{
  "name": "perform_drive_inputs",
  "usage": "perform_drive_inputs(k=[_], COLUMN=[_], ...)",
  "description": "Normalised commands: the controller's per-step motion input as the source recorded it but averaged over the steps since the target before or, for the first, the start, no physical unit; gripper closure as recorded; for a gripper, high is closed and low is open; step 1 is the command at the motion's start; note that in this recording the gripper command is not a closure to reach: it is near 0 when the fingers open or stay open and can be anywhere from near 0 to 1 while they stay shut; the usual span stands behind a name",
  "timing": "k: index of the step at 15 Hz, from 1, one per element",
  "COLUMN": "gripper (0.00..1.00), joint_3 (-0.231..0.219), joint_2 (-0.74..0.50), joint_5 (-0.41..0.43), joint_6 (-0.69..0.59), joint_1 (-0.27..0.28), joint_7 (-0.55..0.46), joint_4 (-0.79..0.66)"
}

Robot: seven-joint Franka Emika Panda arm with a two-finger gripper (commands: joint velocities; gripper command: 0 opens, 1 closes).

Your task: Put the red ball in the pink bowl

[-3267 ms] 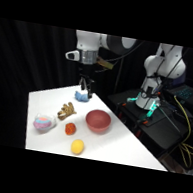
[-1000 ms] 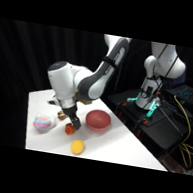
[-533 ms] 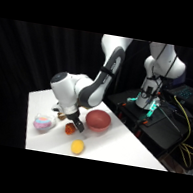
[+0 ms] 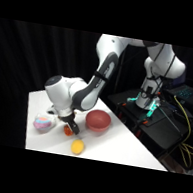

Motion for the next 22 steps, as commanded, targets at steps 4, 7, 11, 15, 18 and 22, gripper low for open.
perform_drive_inputs(k=[4,7,11,15,18,22], gripper=[1.00,1.00,0.25,0.25,0.25,0.25], joint_3=[0.065,0.040,0.034,0.036,0.017,-0.012], joint_2=[0.20,0.19,0.07,-0.39,-0.81,-0.91], joint_5=[0.025,0.023,0.039,0.042,-0.005,-0.048], joint_6=[-0.20,-0.13,-0.12,-0.14,-0.04,0.14], joint_1=[-0.038,-0.050,-0.057,-0.002,0.077,0.100], joint_7=[-0.23,-0.23,-0.19,-0.09,0.03,0.13], joint_4=[0.46,0.36,0.21,-0.23,-0.73,-0.98])
